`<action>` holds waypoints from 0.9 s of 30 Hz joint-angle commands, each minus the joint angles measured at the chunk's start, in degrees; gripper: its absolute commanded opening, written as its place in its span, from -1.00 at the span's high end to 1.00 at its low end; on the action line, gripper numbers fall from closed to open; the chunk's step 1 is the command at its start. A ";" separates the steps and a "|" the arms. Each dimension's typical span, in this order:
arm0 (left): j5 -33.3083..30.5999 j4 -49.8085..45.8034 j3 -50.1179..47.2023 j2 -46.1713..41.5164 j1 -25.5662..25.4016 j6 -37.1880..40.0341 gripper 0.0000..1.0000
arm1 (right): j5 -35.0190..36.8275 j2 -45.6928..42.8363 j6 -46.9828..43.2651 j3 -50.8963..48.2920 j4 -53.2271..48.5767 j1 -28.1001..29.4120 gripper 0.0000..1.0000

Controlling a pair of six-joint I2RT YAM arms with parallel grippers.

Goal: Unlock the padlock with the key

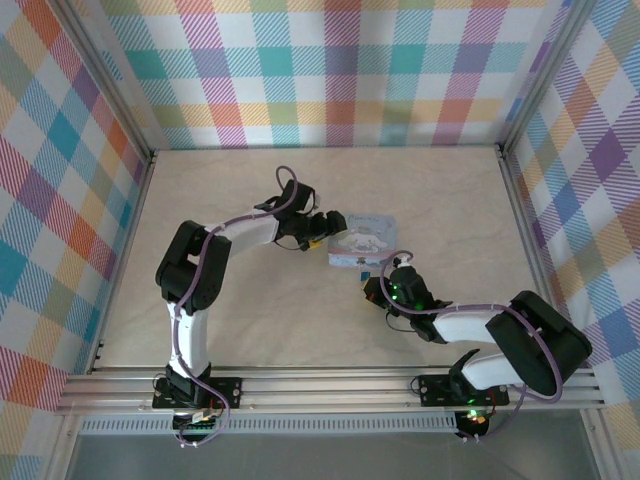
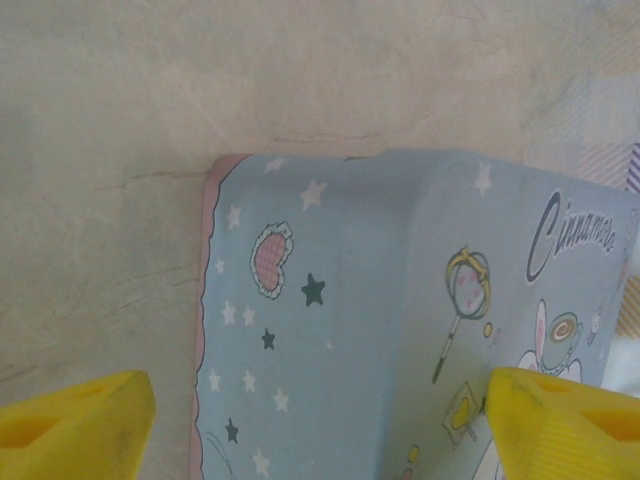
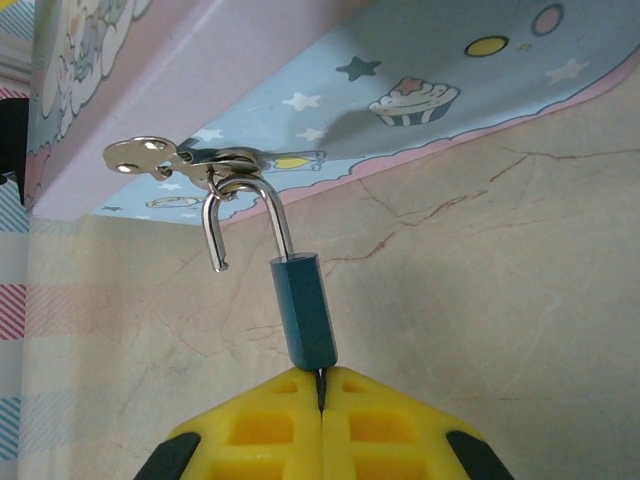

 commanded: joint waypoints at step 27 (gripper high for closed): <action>-6.96 3.35 -22.31 -9.67 0.34 -0.79 -0.66 | -21.36 -12.80 -30.05 6.19 -19.64 -10.89 -0.53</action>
